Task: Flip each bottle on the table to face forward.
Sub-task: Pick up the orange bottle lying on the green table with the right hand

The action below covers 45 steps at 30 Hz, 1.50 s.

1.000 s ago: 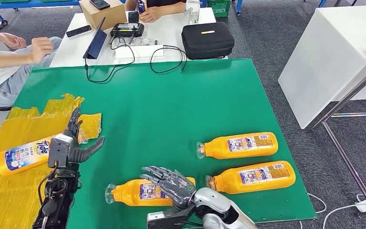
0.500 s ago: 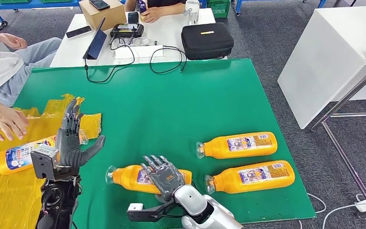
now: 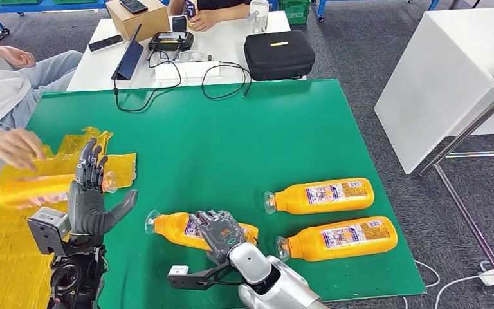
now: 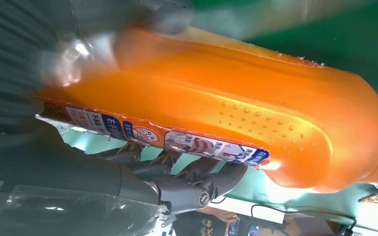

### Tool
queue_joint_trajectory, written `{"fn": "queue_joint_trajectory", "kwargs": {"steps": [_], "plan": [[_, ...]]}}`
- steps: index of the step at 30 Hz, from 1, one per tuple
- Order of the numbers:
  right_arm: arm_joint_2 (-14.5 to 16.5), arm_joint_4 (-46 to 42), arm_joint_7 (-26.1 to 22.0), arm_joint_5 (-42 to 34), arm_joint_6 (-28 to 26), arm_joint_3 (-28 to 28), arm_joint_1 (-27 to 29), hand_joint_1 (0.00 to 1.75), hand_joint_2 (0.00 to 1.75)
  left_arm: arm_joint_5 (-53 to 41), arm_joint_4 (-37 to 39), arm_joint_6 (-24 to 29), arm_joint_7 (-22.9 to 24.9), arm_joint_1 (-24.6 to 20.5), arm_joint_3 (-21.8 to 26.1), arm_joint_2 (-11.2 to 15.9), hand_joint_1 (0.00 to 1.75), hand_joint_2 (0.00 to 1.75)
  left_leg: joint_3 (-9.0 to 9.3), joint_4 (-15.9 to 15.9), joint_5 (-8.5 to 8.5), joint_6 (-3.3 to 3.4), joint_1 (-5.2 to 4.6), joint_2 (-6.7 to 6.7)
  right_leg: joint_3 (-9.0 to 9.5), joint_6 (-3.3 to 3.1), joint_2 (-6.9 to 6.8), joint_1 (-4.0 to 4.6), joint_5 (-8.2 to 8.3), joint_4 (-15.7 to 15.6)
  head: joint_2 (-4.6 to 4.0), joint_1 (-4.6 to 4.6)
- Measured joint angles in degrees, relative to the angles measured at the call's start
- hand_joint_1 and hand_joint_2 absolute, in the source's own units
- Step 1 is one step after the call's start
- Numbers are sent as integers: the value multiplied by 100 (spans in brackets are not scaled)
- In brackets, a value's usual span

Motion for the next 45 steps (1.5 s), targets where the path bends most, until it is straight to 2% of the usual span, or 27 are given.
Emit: {"fn": "queue_joint_trajectory", "kwargs": {"steps": [11, 16, 19, 23, 27, 33, 36, 45], "plan": [[-63, -433, 3, -340, -351, -793, 67, 175, 175, 48, -114, -89, -10, 53, -90, -77, 0, 175, -6, 2, 2, 0, -3, -1, -3, 2, -1, -3, 1, 0, -1, 1], [-109, -971, -67, -522, -871, -1251, 282, 175, 175, 83, -157, -172, 13, 63, -172, -96, 0, 175, -15, 3, 2, 1, -3, -3, -12, 2, -3, -3, 1, 0, 0, -1], [-139, -1485, -350, -802, -1324, -1733, 443, 175, 175, 169, -160, -260, 86, 56, -264, -108, 0, 175, -15, 3, 1, 1, -3, -3, -13, 2, -2, -3, 1, 0, 0, 0], [-145, -2173, -1082, -1565, -1900, -2412, 663, 175, 175, 317, -134, -408, 334, -11, -459, -129, 0, 175, -16, 3, 1, 1, -3, -4, -13, 2, -3, -4, 1, -1, 0, 0], [-139, -2665, -1540, -2085, -2048, -2883, 829, 175, 175, 423, -66, -520, 596, -114, -649, -131, 0, 175, -15, 4, 0, 2, -4, -2, -13, 3, -2, -5, 2, -1, -1, 0], [-53, -3174, -2496, -3167, -2138, -3331, 1084, 175, 175, 1131, 403, -1202, 1536, -430, -1031, -88, 0, 175, -16, 4, 1, 2, -3, -3, -13, 3, -3, -5, 2, 0, -1, -1], [-7, -3284, -2681, -3300, -2124, -3436, 1156, 175, 175, 1515, 635, -1440, 1670, -579, -1224, -49, 0, 175, -15, 4, 1, 2, -3, 2, -13, 3, 1, -5, 3, 0, -1, -2], [87, -3361, -2831, -3344, -2012, -3543, 1238, 175, 175, 2235, 993, -1704, 2039, -942, -1613, 66, 0, 175, -17, 4, 1, 2, -3, -3, -13, 4, -1, -4, 3, 1, 0, -1]]}}
